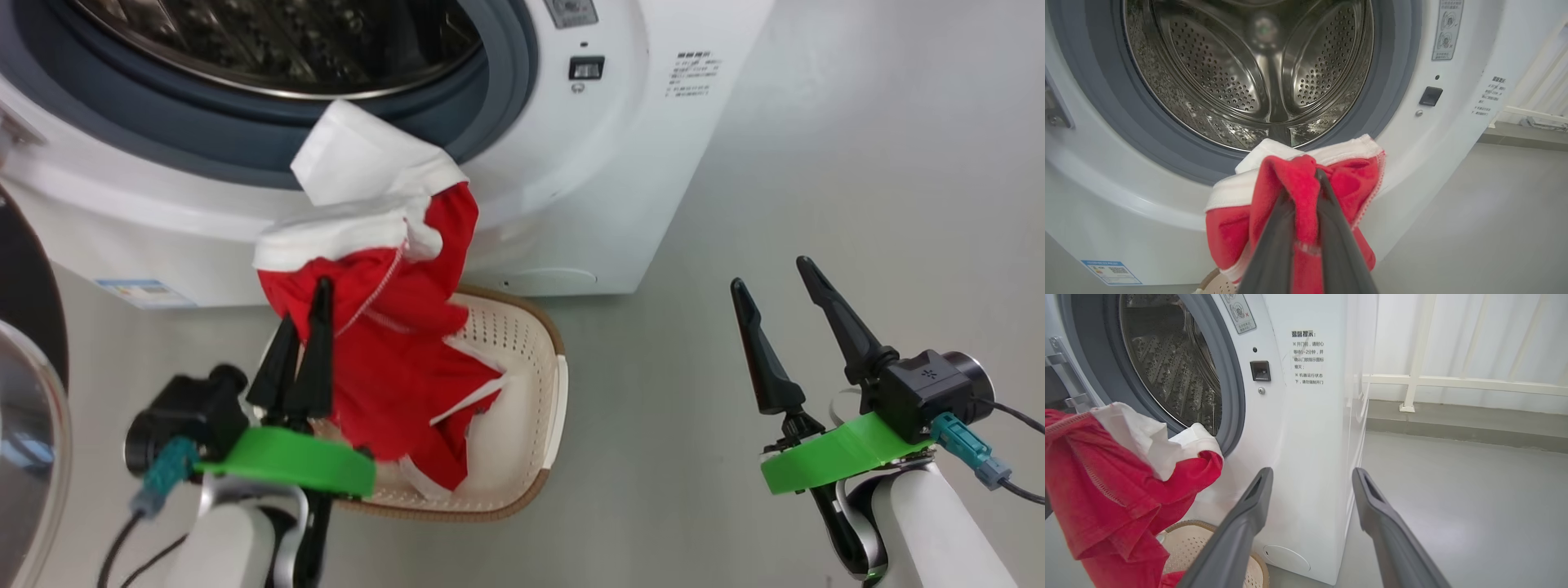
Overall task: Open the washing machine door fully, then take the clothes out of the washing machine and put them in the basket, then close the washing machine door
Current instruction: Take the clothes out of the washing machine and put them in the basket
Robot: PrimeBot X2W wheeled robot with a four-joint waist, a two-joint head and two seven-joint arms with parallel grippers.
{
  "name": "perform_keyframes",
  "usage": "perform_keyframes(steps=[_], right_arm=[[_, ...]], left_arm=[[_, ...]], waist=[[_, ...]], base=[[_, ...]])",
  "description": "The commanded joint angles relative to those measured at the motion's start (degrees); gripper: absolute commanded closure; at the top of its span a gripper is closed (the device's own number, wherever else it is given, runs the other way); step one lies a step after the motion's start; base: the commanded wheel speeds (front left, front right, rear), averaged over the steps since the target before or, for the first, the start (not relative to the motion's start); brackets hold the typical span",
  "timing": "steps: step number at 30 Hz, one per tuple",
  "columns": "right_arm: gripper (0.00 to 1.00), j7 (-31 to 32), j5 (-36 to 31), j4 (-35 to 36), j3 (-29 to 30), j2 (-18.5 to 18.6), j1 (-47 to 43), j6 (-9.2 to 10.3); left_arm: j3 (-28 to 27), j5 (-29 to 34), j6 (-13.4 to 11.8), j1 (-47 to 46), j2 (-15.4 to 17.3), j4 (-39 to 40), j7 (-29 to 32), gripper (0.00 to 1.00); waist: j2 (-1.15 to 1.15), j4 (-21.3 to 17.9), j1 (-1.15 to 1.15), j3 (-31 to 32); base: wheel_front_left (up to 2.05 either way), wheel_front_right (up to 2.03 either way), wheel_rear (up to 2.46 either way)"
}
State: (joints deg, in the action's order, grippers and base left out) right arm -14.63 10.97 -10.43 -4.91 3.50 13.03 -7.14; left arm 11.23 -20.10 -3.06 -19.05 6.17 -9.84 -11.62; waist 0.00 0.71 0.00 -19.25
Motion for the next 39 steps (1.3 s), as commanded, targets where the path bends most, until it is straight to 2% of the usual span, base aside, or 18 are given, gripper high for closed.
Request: perform_keyframes(steps=[1, 11, 23, 29, 34, 39], right_arm=[[0.00, -0.37, -0.07, 1.38, -1.40, -0.10, 1.09, -0.35], [0.00, -0.37, -0.32, 1.57, -1.27, 0.17, 3.24, -0.35], [0.00, -0.37, -0.18, 1.44, -2.09, 0.15, 5.21, -0.35], [0.00, -0.37, 0.33, 0.94, -2.46, -0.09, 5.61, -0.35], [0.00, -0.37, 0.65, 0.69, -2.81, -0.28, 6.25, -0.35], [0.00, -0.37, 0.93, 0.65, -3.13, -0.43, 6.86, -0.35]], left_arm=[[-1.96, -1.17, 0.83, -3.08, 0.52, -1.02, -0.48, 1.00], [-1.88, -2.71, 3.12, -10.49, -0.65, -16.83, -2.31, 1.00], [-0.59, -3.23, 5.54, -19.46, -1.55, -41.80, -2.93, 1.00], [1.24, -3.41, 7.66, -23.64, -1.99, -53.04, -0.75, 1.00], [2.15, -3.59, 8.39, -25.90, -2.13, -59.65, 1.14, 1.00], [2.39, -3.85, 8.18, -26.65, -1.67, -62.31, 2.06, 1.00]], waist=[[0.00, -0.27, 0.00, -2.79], [0.00, -0.70, 0.00, -7.82], [0.00, -2.63, 0.00, -11.28], [0.00, -4.04, 0.00, -12.52], [0.00, -5.40, 0.00, -13.69], [0.00, -6.78, 0.00, -14.98]], base=[[0.00, 0.00, 0.00], [0.00, 0.00, 0.00], [0.00, 0.00, 0.00], [0.00, 0.00, 0.00], [0.00, 0.00, 0.00], [0.00, 0.00, 0.00]])
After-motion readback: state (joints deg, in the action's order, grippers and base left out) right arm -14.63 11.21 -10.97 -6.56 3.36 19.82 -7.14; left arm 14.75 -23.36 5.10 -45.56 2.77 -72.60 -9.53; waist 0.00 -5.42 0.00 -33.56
